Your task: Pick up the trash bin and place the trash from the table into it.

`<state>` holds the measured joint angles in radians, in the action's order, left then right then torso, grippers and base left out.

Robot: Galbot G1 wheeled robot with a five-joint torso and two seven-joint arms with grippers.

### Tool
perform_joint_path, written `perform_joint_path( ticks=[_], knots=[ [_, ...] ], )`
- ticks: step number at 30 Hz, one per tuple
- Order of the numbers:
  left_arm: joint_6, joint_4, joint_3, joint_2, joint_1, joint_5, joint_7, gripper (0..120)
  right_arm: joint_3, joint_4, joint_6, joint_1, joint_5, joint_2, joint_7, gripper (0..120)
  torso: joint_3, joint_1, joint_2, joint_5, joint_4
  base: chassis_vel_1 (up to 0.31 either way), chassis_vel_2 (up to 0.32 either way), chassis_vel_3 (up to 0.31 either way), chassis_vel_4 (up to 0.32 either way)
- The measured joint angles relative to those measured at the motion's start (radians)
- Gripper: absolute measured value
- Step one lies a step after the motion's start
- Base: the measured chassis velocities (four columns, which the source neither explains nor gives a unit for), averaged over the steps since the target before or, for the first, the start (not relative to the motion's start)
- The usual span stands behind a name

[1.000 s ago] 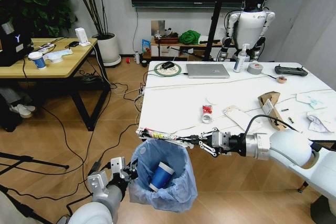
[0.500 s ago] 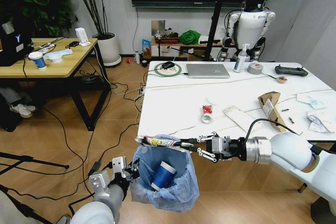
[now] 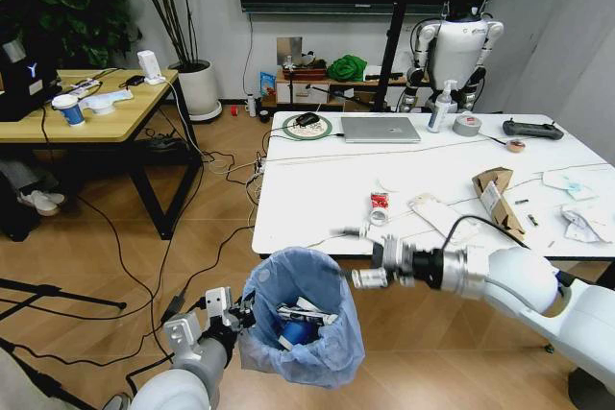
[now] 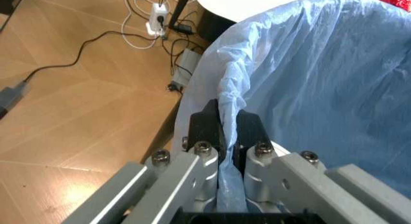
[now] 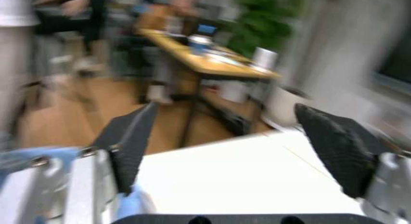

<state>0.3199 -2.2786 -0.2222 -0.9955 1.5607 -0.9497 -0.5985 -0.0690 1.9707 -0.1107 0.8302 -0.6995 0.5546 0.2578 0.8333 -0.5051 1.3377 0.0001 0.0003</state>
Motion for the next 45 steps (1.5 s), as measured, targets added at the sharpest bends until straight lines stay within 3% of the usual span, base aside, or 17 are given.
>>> perform_joint_path(
  ticks=[4, 7, 9, 13, 27, 40, 45],
  knots=[
    [-0.003, -0.002, -0.005, -0.004, 0.007, 0.015, 0.007, 0, 0.036, -0.049, 0.115, 0.024, -0.058, 0.089, -0.256, 98, 0.000, 0.000, 0.000, -0.0003, -0.0004, 0.000, 0.000, 0.000, 0.000],
    [-0.004, -0.002, -0.006, -0.005, 0.007, 0.015, 0.007, 0, 0.038, -0.058, 0.131, 0.027, -0.064, 0.106, -0.288, 98, 0.000, 0.000, 0.000, -0.0002, -0.0004, 0.000, 0.000, 0.000, 0.000],
    [-0.005, -0.002, -0.006, -0.007, 0.008, 0.017, 0.008, 0, 0.040, -0.109, 0.188, 0.033, -0.074, 0.188, -0.406, 100, 0.000, 0.000, 0.000, -0.0002, -0.0002, 0.000, 0.000, 0.000, 0.000],
    [-0.005, -0.013, -0.015, -0.006, 0.017, 0.018, 0.008, 0, 0.031, -0.179, 0.253, 0.046, -0.063, 0.273, -0.514, 100, 0.000, 0.000, 0.000, -0.0001, -0.0001, 0.000, 0.000, 0.000, 0.000],
    [-0.009, -0.023, -0.028, 0.001, 0.024, 0.016, 0.007, 0, 0.006, -0.322, 0.307, 0.015, -0.048, 0.372, -0.587, 100, 0.000, 0.000, 0.000, -0.0002, -0.0002, 0.000, 0.000, 0.000, 0.000],
    [-0.010, -0.013, -0.024, 0.002, 0.019, 0.013, 0.006, 0, -0.008, -0.395, 0.293, -0.010, -0.031, 0.412, -0.589, 100, 0.000, 0.000, 0.000, -0.0002, -0.0002, 0.000, 0.000, 0.000, 0.000],
    [-0.010, -0.013, -0.025, 0.003, 0.019, 0.012, 0.006, 0, -0.016, -0.409, 0.284, -0.013, -0.031, 0.418, -0.585, 88, 0.000, 0.000, 0.000, -0.0002, -0.0002, 0.000, 0.000, 0.000, 0.000]
  ],
)
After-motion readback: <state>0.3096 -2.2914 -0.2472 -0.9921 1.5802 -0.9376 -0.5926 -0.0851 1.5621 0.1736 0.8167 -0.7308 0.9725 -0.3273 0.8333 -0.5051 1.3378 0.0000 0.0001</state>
